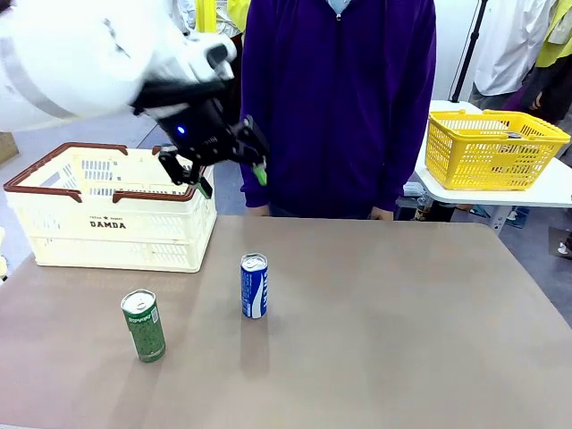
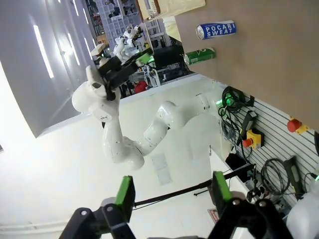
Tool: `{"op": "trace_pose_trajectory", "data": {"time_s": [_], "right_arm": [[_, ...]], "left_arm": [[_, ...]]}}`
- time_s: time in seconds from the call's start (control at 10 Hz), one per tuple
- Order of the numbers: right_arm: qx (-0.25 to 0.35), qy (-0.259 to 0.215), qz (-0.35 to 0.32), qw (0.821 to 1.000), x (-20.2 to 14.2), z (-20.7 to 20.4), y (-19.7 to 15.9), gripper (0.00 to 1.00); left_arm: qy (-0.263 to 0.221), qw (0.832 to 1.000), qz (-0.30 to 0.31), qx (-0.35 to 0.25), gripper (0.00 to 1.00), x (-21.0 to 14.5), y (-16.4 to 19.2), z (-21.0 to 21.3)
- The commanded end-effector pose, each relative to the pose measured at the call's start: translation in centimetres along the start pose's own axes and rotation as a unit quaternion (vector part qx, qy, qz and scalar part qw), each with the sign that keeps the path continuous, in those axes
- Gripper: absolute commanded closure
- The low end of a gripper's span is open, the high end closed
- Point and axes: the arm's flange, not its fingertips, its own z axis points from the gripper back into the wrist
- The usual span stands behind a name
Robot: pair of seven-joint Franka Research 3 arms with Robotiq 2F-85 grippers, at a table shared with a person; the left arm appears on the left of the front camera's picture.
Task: Place the drinks into the Shopping basket.
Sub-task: Pick up one drink and place it into the Shopping basket.
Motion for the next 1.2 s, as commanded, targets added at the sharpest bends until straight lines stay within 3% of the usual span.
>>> {"op": "trace_pose_trajectory", "data": {"time_s": [0.0,0.1,0.2,0.4,0.7,1.1], "right_arm": [[-0.004,0.006,-0.003,1.0,-0.3,0.4,0.2,0.18],[-0.004,0.006,-0.003,1.0,-0.3,0.4,0.2,0.18],[-0.004,0.006,-0.003,1.0,-0.3,0.4,0.2,0.18],[-0.004,0.006,-0.003,1.0,-0.3,0.4,0.2,0.18],[-0.004,0.006,-0.003,1.0,-0.3,0.4,0.2,0.18],[-0.004,0.006,-0.003,1.0,-0.3,0.4,0.2,0.18]], "left_arm": [[0.025,0.997,-0.02,0.073,0.0,-0.5,-1.2,-2.5],[0.027,0.992,0.01,0.123,0.0,0.0,-0.8,-2.4],[0.013,0.999,-0.022,0.035,0.0,-0.5,-0.6,-2.1],[0.013,0.999,-0.022,0.035,0.0,-0.5,-0.6,-2.1],[0.079,0.993,-0.015,0.089,0.0,-1.7,-1.4,-5.7],[0.105,0.99,-0.037,0.092,0.0,-2.7,-2.0,-11.0]]}}
